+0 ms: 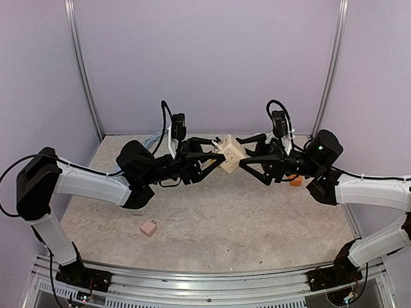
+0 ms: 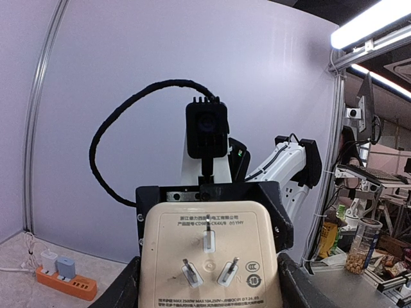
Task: Insert the plug
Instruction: Pass from the left arm to the right
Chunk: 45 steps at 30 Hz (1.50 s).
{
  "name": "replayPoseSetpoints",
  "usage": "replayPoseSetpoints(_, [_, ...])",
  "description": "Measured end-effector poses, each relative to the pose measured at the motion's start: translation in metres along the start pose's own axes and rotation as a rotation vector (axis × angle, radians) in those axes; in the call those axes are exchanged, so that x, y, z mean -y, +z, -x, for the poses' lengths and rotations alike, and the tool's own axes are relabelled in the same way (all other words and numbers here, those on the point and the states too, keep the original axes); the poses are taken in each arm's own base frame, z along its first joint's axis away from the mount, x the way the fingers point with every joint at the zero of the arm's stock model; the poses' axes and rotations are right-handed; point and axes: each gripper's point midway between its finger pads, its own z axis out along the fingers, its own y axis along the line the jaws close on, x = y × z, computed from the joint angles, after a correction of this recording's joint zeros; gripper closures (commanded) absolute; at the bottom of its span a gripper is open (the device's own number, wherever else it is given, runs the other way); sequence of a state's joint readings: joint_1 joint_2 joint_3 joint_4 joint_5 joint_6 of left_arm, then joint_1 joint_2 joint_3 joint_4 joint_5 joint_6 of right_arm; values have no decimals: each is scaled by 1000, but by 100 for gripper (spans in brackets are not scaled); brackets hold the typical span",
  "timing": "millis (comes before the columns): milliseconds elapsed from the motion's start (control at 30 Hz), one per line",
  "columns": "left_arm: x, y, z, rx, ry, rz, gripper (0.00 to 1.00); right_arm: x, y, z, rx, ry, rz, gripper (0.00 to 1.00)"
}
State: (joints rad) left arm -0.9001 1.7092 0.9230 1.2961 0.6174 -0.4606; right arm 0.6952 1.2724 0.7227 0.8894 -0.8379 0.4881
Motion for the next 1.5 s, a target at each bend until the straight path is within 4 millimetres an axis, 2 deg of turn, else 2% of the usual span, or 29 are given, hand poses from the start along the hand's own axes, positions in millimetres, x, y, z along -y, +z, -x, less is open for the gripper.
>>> replayPoseSetpoints(267, [-1, 3, 0, 4, 0, -6, 100, 5, 3, -19, -43, 38, 25, 21])
replayPoseSetpoints(400, [-1, 3, 1, 5, 0, -9, 100, 6, 4, -21, -48, 45, 25, 24])
replayPoseSetpoints(533, [-1, 5, 1, 6, 0, -13, 100, 5, 4, -19, -38, 40, 30, 31])
replayPoseSetpoints(600, [0, 6, 0, 4, -1, -18, 98, 5, 4, -17, -34, 41, 32, 40])
replayPoseSetpoints(633, [0, 6, -1, 4, -2, -21, 96, 4, 4, -17, -32, 43, 33, 46])
replayPoseSetpoints(700, [0, 6, -1, 7, -3, -17, 82, 5, 5, -16, -26, 35, 36, 74])
replayPoseSetpoints(767, [-3, 6, 0, 11, -7, -5, 69, 6, 5, -15, -25, 32, 37, 90])
replayPoseSetpoints(800, [-4, 6, 0, 13, -6, -4, 60, 7, 6, -15, -25, 32, 38, 95])
replayPoseSetpoints(900, [-5, 6, 3, 23, 1, 3, 17, 9, 8, -13, -29, 31, 46, 97])
replayPoseSetpoints(933, [-6, 5, 3, 25, 5, 4, 7, 10, 9, -12, -36, 31, 47, 97])
replayPoseSetpoints(967, [-5, 5, 4, 26, 9, 2, 2, 10, 10, -13, -52, 35, 53, 97])
replayPoseSetpoints(1033, [-4, 1, 4, 18, 9, 4, 1, 12, 12, -17, -96, 46, 48, 97])
replayPoseSetpoints(1267, [1, -33, 4, -95, -3, 55, 1, 23, 11, -24, -290, 48, -53, 96])
replayPoseSetpoints(1367, [9, -33, 10, -169, 25, 55, 1, 22, 6, -32, -365, 58, -63, 96])
replayPoseSetpoints(1500, [15, -24, 17, -253, 54, 31, 1, 19, -5, -56, -468, 97, -69, 96])
